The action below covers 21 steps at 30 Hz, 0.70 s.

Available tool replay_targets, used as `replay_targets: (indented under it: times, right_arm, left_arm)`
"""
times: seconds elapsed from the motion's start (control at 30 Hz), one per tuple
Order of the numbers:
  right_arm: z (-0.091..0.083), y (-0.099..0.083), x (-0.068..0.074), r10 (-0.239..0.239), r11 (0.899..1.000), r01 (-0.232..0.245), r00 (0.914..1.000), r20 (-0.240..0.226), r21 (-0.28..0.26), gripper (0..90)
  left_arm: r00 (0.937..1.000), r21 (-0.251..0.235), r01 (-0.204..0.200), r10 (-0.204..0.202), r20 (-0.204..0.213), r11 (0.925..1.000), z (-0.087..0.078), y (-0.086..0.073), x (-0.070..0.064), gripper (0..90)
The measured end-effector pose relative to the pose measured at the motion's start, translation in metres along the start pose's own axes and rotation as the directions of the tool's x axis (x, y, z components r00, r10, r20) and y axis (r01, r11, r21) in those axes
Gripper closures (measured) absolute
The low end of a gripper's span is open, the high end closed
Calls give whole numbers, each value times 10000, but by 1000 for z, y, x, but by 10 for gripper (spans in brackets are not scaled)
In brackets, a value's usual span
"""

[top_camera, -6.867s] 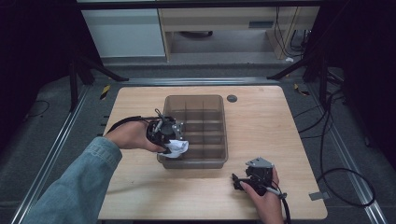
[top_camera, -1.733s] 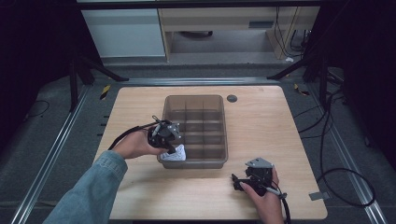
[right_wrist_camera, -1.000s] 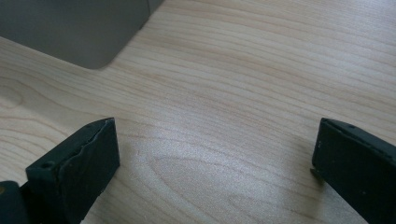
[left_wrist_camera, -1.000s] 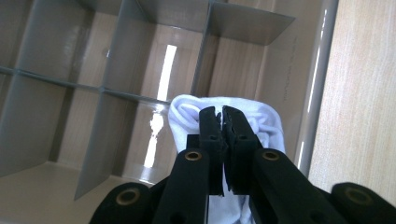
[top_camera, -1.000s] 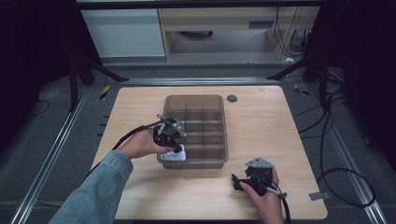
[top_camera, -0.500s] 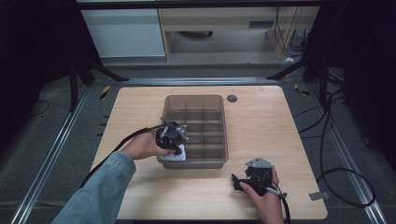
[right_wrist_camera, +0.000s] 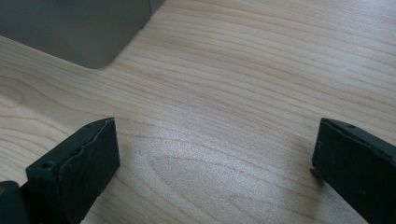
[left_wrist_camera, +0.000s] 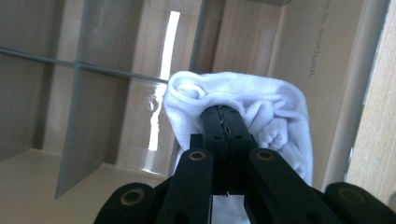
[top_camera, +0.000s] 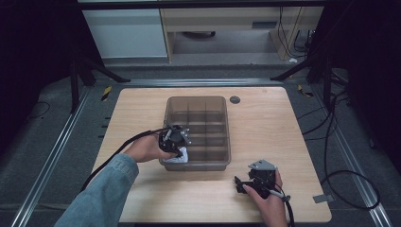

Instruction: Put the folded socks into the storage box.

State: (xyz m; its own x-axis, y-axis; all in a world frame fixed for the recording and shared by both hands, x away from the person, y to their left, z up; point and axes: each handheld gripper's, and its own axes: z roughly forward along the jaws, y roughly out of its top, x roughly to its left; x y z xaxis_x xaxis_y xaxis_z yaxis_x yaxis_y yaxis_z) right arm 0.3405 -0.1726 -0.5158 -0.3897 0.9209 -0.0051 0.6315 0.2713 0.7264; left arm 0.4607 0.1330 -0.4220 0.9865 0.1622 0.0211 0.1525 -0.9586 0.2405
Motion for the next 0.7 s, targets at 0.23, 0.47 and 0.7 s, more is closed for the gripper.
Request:
replay_targets:
  times: [0.23,0.47,0.7]
  right_arm:
    - [0,0,0,2,10000,-2,10000,1,0,9]
    - [0,0,0,0,10000,0,10000,0,-2,9]
    - [0,0,0,-1,10000,1,10000,0,-1,9]
  left_arm:
    - [10000,300,-21,21,1,9995,7,2,1,895]
    - [10000,684,-53,52,5,9976,19,4,1,895]
    - [10000,940,-50,49,9,9956,23,7,1,895]
